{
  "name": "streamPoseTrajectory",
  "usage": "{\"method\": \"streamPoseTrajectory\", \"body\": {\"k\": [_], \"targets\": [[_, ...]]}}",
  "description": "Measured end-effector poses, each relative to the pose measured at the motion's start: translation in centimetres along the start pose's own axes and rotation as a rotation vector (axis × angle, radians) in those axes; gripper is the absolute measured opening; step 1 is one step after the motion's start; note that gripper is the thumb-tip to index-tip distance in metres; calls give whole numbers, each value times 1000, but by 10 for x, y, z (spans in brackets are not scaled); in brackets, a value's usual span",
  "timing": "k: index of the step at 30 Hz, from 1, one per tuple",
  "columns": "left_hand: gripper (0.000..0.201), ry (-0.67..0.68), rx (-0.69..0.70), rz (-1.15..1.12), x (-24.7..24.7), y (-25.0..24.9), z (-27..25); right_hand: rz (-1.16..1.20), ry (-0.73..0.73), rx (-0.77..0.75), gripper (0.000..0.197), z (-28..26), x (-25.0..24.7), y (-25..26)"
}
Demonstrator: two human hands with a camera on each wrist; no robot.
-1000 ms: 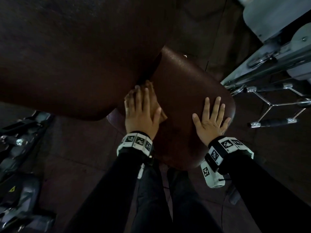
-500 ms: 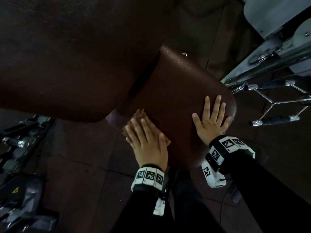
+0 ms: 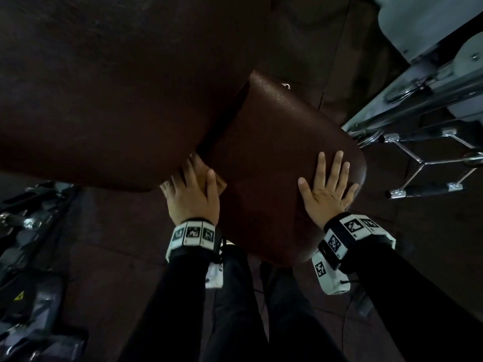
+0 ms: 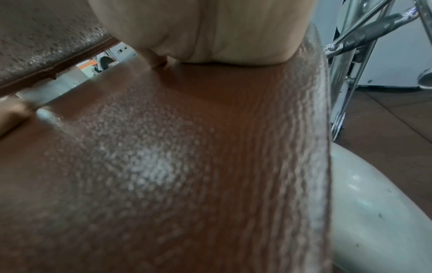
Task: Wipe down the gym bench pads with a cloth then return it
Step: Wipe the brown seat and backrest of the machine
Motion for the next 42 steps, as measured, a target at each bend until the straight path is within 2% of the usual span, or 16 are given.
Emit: {"method": "streamPoseTrajectory", "body": {"k": [4,7,10,13,16,18,21,23,25,27,30,32,34,38,42], "targets": [[70,9,-162,-152,9,-4,-45,-2,-16,-3,65,1,0,-1],[72,92,-167,-135,16,-37,-64,5,-23,-1,64,2,0,-2],[77,132,-25,-105,15,-82,-61,-1,-43,0,64,3,0,-3],[78,162,229,-44,14,-125,-50,-10,-66,-4,64,4,0,-4],[69,184,443,-41,11,-147,-38,-16,-73,-3,65,3,-2,-5],[64,140,466,-49,2,-136,-26,-25,-66,-4,67,2,-2,-4],[62,106,328,-12,-2,-83,-4,-43,-74,4,68,-3,-6,2],[61,150,252,2,3,-47,6,-52,-136,-4,67,-10,-15,12],[59,203,278,-1,10,-31,6,-21,-219,-65,62,-18,-26,31],[58,199,309,-21,14,-29,4,-16,-236,-178,56,-25,-26,60],[57,201,289,-50,17,-28,4,-154,-103,-381,61,-33,2,107],[58,234,286,-64,19,-27,5,-230,32,-442,64,-32,25,123],[57,277,289,-77,24,-25,6,-253,94,-410,66,-18,32,123],[57,370,299,-102,31,-23,6,-199,1,-293,79,28,-2,120],[59,446,287,-114,32,-25,6,-82,-84,-213,57,89,-45,124]]}}
Point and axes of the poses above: each hand's wrist, its own z-axis towards the middle knuckle, its own x-axis out of the palm, y = z × x, the point moved 9 cm from there along z, towards the middle knuckle, and after that the axes turned 10 degrees about z, right-handed, at the moved point
